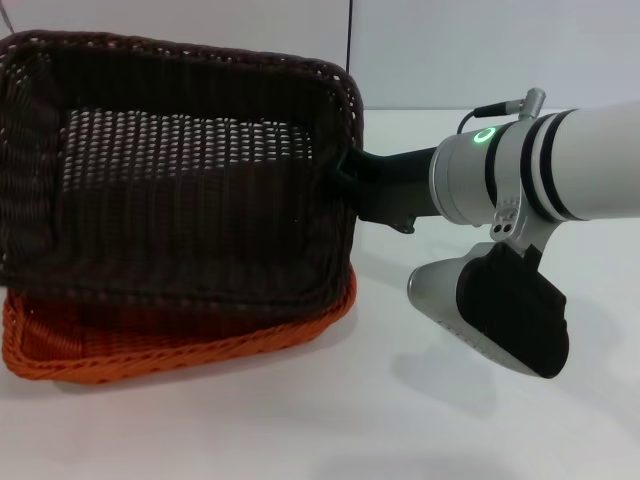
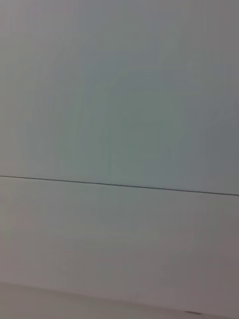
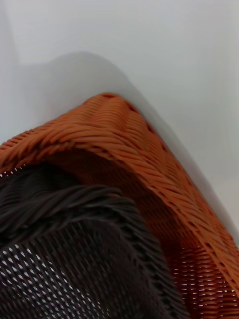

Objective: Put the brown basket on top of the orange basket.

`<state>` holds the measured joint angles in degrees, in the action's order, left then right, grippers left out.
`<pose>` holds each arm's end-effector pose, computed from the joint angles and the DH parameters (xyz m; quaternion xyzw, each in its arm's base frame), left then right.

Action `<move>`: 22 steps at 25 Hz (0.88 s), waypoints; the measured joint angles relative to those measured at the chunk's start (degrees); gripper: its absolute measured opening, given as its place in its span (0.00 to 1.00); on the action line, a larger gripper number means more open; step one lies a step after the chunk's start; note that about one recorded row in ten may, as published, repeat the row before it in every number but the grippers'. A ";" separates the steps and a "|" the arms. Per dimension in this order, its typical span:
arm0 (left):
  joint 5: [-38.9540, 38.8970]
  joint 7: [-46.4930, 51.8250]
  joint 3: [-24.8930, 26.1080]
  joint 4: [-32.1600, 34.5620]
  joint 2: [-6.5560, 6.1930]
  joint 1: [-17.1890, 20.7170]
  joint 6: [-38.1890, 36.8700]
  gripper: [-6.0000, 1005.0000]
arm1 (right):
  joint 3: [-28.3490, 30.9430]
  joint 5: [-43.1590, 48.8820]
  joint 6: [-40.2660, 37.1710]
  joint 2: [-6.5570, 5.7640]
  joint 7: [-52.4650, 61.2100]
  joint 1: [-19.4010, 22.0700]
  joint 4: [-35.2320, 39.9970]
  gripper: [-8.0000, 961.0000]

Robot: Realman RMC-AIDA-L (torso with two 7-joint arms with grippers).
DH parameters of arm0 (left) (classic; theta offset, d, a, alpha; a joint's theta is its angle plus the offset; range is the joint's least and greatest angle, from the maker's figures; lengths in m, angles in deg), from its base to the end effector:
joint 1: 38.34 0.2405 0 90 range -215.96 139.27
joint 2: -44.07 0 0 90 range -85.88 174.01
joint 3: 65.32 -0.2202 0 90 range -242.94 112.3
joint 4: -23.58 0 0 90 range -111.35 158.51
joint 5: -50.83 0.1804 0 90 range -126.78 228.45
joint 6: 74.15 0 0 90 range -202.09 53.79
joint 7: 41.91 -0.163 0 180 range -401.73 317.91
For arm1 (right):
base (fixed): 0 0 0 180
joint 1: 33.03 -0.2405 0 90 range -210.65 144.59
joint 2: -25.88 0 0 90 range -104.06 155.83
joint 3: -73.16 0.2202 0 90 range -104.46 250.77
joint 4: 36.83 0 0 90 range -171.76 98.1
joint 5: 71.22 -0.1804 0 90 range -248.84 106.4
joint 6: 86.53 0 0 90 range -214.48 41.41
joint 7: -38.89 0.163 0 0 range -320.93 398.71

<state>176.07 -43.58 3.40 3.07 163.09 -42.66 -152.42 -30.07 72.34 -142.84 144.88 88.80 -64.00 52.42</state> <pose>-0.3539 0.2247 0.1074 -0.4482 -0.2584 -0.2636 0.8142 0.0659 0.3239 -0.0434 -0.7020 -0.6604 -0.1972 0.1791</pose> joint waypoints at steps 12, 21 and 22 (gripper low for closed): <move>-0.72 0.00 0.34 0.45 -0.24 -1.54 2.56 0.80 | -1.01 -0.03 0.91 -0.01 2.71 2.56 3.26 0.58; -0.78 -0.67 0.36 0.65 -0.29 -1.93 3.08 0.80 | -4.74 3.30 0.80 -0.18 2.70 14.12 13.15 0.69; -0.78 -0.82 0.36 0.76 -0.29 -2.00 3.21 0.80 | -4.74 3.30 0.80 -0.18 2.70 14.12 13.15 0.70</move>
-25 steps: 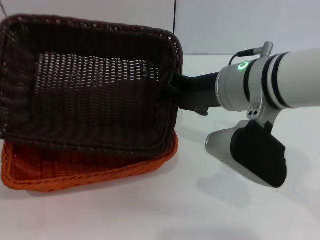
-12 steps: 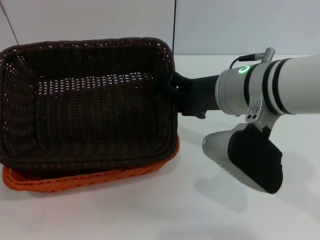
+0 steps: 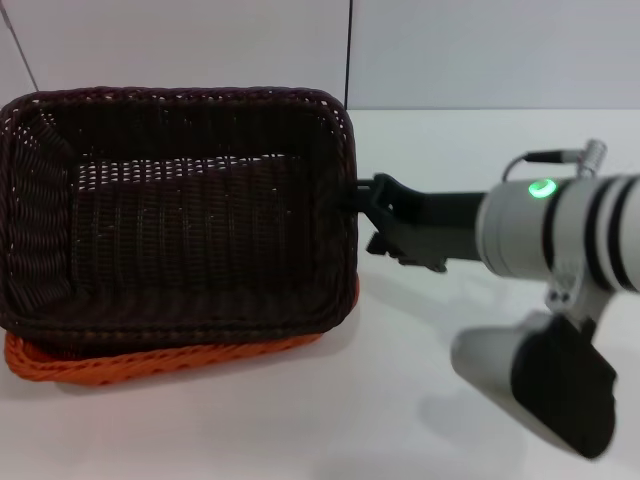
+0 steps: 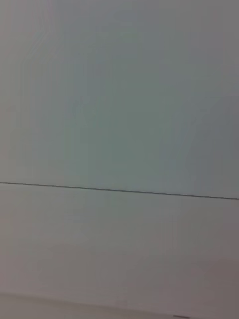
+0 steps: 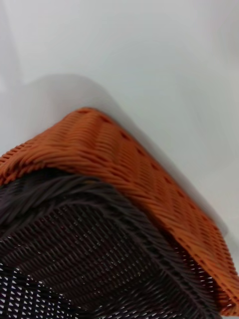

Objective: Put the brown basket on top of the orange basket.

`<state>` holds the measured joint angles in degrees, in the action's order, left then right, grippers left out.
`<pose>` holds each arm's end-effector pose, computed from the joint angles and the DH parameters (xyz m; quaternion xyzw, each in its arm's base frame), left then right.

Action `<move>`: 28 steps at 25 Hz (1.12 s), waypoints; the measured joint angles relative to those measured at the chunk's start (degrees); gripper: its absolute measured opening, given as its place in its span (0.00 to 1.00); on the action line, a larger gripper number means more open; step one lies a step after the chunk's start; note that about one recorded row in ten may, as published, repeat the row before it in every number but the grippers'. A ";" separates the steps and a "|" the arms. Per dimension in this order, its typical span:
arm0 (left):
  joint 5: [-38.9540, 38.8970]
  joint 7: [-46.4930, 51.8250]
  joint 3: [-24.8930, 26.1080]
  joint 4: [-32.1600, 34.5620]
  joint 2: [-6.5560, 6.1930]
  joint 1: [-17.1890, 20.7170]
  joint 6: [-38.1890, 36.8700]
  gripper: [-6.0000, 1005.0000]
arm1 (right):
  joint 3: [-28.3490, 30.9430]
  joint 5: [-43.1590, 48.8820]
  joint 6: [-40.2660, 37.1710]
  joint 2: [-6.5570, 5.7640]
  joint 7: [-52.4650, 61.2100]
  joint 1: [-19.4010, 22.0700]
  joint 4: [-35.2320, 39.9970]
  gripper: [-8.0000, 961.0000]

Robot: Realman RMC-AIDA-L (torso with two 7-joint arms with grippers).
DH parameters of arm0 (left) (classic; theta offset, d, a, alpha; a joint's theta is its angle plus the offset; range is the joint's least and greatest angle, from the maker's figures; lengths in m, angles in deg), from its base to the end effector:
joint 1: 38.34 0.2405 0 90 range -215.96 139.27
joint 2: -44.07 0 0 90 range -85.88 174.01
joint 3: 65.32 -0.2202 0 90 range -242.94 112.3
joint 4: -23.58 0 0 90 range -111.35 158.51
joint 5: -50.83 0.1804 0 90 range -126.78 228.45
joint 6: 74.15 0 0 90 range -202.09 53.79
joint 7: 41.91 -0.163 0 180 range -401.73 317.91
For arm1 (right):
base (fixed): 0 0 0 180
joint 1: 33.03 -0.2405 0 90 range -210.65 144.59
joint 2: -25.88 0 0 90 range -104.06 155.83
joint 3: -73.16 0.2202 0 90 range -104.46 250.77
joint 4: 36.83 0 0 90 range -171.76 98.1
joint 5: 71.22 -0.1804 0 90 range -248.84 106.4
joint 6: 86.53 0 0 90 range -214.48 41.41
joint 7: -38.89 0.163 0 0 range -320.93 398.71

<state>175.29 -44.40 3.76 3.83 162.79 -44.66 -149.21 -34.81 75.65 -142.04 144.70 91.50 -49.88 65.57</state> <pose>-0.3575 0.2357 0.1051 -0.4563 -0.2714 -0.2512 0.8094 0.0806 0.2895 -0.0301 -0.7142 -0.6368 -0.1982 0.2123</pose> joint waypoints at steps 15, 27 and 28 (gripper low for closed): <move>-0.01 0.23 0.02 1.30 -0.12 -0.88 0.54 0.80 | 2.13 -0.57 36.01 0.67 22.24 20.46 5.52 0.71; 0.21 0.05 0.37 2.78 -0.44 -2.39 1.27 0.80 | 1.30 -0.03 100.42 0.28 67.93 22.24 -27.21 0.71; 0.42 0.01 0.35 2.78 -0.48 -2.41 1.09 0.80 | 1.01 -0.06 105.65 0.28 73.64 21.73 -31.40 0.71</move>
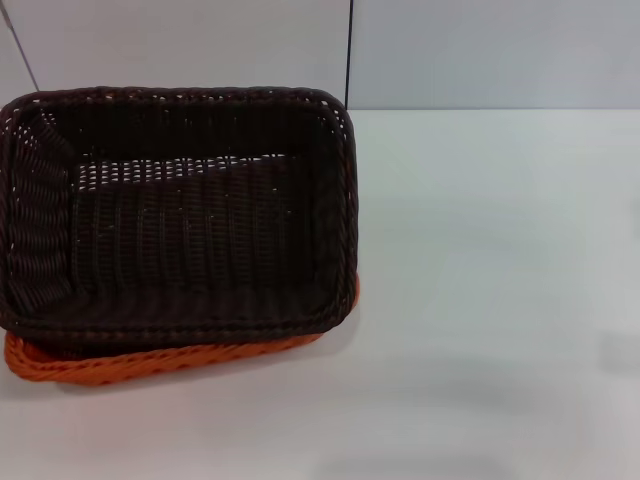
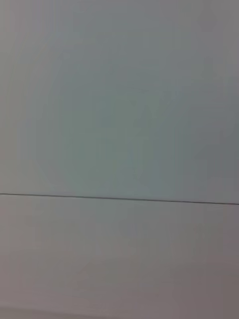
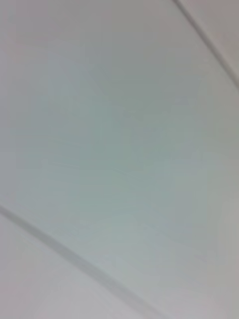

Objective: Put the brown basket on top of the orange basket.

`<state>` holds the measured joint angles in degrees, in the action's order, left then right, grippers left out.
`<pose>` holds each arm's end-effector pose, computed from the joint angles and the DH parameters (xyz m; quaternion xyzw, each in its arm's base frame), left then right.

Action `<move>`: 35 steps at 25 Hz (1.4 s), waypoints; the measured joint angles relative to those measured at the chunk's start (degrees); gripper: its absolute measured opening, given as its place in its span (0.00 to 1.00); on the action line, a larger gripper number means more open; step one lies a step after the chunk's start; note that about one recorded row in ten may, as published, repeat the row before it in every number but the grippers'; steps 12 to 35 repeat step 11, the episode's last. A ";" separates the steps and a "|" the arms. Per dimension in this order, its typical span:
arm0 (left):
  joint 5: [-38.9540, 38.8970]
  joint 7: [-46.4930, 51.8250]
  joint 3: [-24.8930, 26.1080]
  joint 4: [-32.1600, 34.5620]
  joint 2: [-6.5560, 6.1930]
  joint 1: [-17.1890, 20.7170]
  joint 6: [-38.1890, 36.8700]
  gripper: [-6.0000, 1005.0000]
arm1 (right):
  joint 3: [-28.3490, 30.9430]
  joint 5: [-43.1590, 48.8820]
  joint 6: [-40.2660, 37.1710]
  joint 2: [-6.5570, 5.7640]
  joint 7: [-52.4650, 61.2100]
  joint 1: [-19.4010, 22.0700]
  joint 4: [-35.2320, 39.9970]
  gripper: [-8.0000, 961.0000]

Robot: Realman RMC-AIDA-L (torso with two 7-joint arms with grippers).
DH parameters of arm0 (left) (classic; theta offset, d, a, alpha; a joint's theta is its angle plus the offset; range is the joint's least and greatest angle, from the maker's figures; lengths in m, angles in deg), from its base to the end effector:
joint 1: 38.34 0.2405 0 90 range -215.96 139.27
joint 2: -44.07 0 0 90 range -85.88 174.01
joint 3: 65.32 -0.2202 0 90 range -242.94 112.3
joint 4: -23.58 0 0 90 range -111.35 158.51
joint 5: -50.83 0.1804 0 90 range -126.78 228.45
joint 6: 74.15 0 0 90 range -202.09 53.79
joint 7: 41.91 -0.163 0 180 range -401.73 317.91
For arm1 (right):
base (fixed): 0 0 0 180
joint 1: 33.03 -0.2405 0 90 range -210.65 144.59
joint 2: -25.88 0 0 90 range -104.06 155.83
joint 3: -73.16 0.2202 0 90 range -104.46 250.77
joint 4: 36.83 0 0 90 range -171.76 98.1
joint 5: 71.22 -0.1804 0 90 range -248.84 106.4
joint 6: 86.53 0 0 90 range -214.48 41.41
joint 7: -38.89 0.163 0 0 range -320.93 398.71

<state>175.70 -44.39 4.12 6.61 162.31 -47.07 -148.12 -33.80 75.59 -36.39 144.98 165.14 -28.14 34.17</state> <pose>-0.3597 0.2444 0.1058 -0.4703 -0.2682 -0.2388 0.8062 0.2016 0.2941 0.1164 -0.5745 -0.0353 0.1163 0.8094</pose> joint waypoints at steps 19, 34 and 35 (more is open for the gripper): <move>-0.29 0.80 0.36 1.28 -0.12 -1.57 0.11 0.80 | -9.00 -16.25 33.07 0.12 43.08 -11.98 -45.38 0.71; -0.29 0.80 0.36 1.28 -0.12 -1.57 0.11 0.80 | -9.00 -16.25 33.07 0.12 43.08 -11.98 -45.38 0.71; -0.29 0.80 0.36 1.28 -0.12 -1.57 0.11 0.80 | -9.00 -16.25 33.07 0.12 43.08 -11.98 -45.38 0.71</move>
